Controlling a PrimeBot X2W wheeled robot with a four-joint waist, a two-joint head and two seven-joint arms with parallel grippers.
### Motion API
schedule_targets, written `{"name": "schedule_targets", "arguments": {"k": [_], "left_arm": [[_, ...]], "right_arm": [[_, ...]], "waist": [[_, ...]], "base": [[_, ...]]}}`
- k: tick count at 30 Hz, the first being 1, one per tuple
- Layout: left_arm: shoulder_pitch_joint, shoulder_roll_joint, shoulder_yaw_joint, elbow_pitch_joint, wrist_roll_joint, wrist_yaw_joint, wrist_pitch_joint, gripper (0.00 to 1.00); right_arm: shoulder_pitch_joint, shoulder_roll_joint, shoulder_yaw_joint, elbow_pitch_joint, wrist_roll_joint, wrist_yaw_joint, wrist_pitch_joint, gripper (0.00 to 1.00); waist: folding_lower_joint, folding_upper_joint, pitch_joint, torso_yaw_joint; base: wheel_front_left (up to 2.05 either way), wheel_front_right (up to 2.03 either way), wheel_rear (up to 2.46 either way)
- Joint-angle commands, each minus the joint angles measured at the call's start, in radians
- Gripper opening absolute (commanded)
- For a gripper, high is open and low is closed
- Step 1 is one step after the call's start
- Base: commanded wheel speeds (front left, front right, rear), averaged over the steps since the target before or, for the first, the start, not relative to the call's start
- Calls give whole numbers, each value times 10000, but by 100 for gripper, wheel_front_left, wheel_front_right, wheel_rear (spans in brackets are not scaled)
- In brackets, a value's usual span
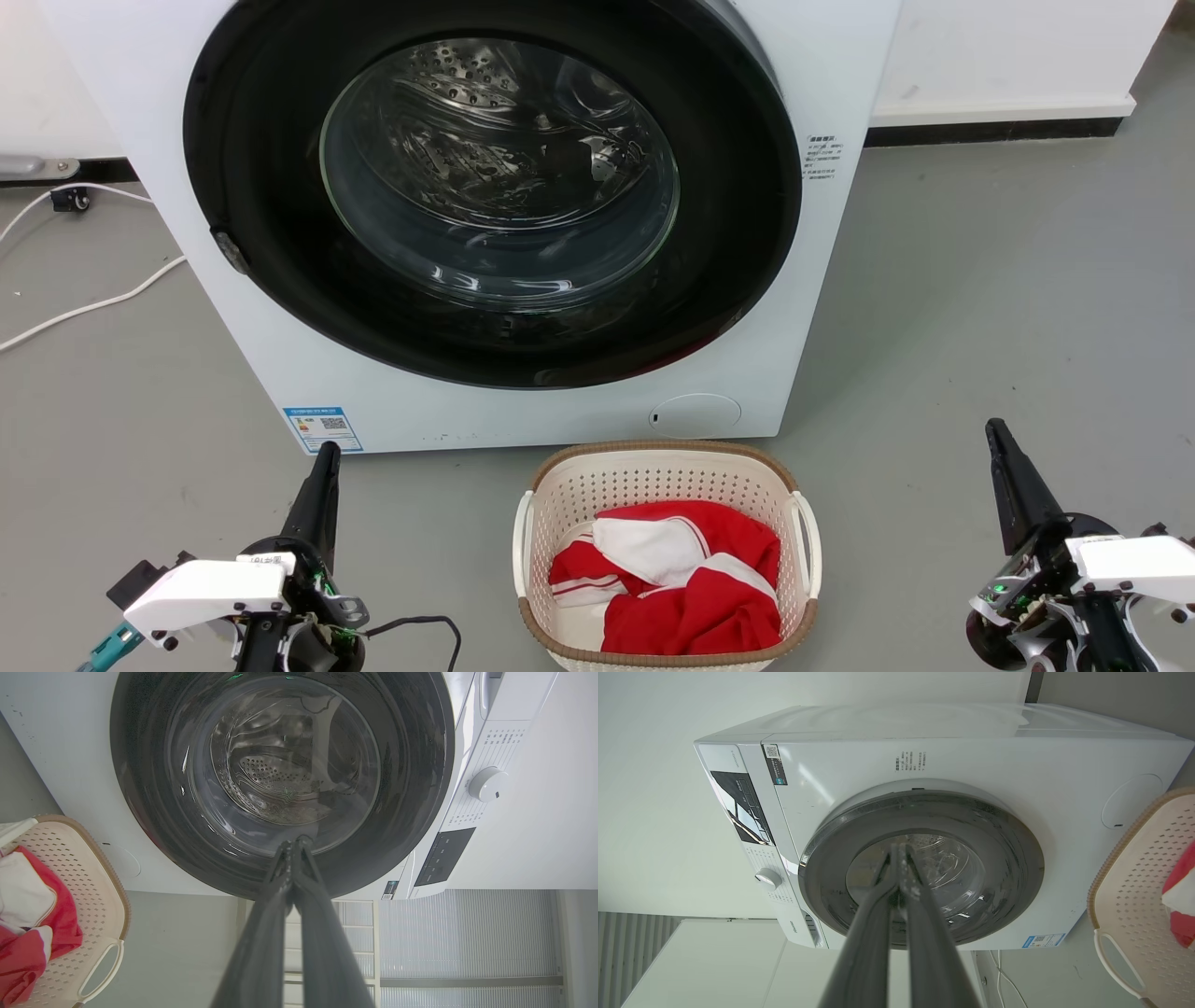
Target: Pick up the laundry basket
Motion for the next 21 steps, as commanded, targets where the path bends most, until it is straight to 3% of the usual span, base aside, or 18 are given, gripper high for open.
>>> {"name": "schedule_targets", "arguments": {"k": [1,19,20,21], "left_arm": [[-86,-2,23,-1,-18,-28,19,0],[-86,-2,23,-2,-18,-26,19,0],[14,-4,-8,25,2,0,-15,100],[59,-11,-15,98,2,2,-9,100]], "right_arm": [[-102,-5,-7,4,44,-3,13,0],[-102,-5,-6,4,44,-3,13,0],[17,2,6,29,-8,2,-13,100],[64,6,9,97,-4,0,-5,100]], "waist": [[0,0,0,0],[0,0,0,0],[0,0,0,0],[0,0,0,0]], "base": [[0,0,0],[0,0,0],[0,0,0],[0,0,0]]}}
